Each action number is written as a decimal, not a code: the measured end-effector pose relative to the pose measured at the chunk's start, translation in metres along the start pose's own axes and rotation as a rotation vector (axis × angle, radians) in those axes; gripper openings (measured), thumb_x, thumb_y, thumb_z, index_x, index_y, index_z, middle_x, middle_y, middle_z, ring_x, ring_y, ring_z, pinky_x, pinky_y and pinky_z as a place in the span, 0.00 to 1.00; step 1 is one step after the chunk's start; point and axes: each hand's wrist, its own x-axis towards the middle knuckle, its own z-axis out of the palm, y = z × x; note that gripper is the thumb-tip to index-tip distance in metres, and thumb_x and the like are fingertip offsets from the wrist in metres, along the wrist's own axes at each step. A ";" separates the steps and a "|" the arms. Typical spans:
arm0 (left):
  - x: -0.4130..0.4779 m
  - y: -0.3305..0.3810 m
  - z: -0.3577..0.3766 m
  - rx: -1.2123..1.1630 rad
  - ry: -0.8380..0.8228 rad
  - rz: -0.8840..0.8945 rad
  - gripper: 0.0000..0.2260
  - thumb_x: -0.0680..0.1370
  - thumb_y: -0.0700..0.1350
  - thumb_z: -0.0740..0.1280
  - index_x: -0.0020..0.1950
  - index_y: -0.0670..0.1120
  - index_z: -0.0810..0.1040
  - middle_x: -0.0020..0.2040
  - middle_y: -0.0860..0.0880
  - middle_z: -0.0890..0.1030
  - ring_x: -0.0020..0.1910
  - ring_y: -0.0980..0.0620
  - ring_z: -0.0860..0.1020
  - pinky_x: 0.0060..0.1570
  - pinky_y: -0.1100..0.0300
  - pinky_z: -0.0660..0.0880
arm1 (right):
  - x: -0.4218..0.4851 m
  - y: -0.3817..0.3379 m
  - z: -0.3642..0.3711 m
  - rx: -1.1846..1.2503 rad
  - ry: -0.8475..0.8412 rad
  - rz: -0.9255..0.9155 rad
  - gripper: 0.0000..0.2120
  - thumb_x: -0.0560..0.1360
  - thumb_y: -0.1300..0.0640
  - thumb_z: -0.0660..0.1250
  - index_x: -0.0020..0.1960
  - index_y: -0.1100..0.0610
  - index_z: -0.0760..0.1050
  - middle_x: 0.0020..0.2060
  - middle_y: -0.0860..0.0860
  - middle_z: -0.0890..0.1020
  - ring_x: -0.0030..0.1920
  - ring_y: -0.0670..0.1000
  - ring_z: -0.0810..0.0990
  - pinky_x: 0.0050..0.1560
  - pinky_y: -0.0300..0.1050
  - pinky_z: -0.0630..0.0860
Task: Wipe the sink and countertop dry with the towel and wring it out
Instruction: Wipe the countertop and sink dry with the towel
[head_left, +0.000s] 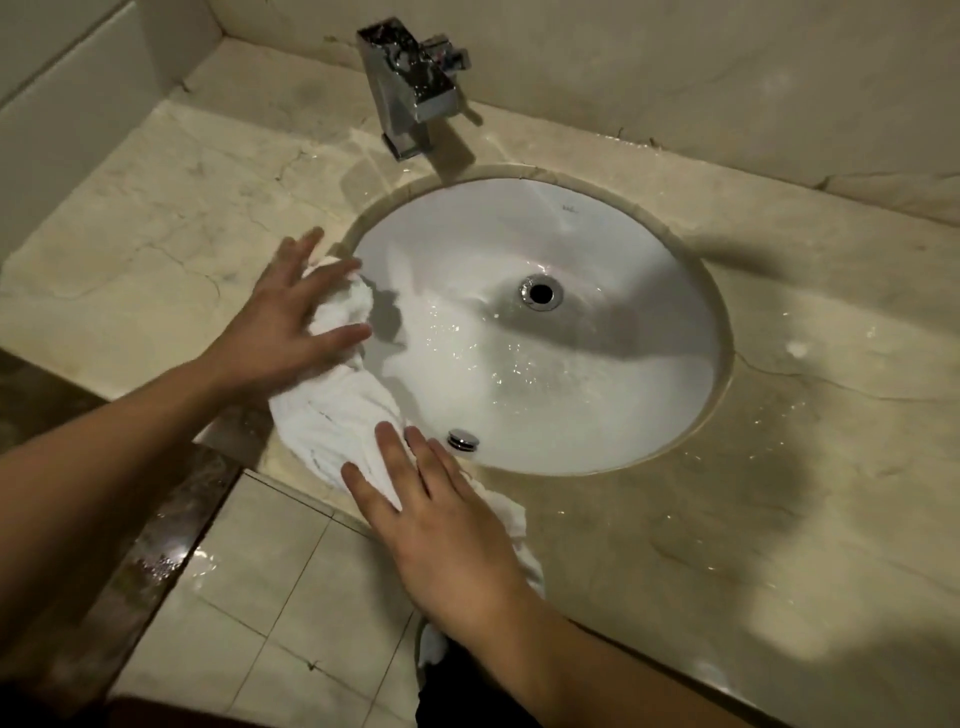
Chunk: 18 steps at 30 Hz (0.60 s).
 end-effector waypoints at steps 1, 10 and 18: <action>-0.001 -0.001 0.002 -0.006 -0.001 0.036 0.26 0.76 0.64 0.66 0.74 0.62 0.71 0.80 0.53 0.60 0.79 0.49 0.61 0.76 0.48 0.61 | -0.001 -0.002 0.001 -0.015 0.004 0.007 0.32 0.76 0.60 0.47 0.79 0.52 0.62 0.80 0.63 0.61 0.78 0.66 0.63 0.78 0.57 0.54; -0.054 0.019 0.038 -0.068 0.147 0.093 0.17 0.79 0.50 0.64 0.65 0.45 0.81 0.72 0.46 0.72 0.71 0.44 0.72 0.69 0.46 0.70 | -0.064 0.026 -0.008 0.062 0.015 -0.069 0.30 0.76 0.62 0.51 0.76 0.51 0.70 0.77 0.59 0.68 0.76 0.63 0.68 0.71 0.55 0.72; -0.111 0.115 0.098 -0.106 0.226 0.007 0.18 0.80 0.51 0.61 0.64 0.44 0.81 0.70 0.46 0.72 0.70 0.40 0.71 0.69 0.50 0.67 | -0.161 0.111 -0.034 -0.014 -0.050 -0.217 0.28 0.79 0.61 0.59 0.79 0.49 0.67 0.81 0.57 0.61 0.80 0.58 0.62 0.75 0.48 0.61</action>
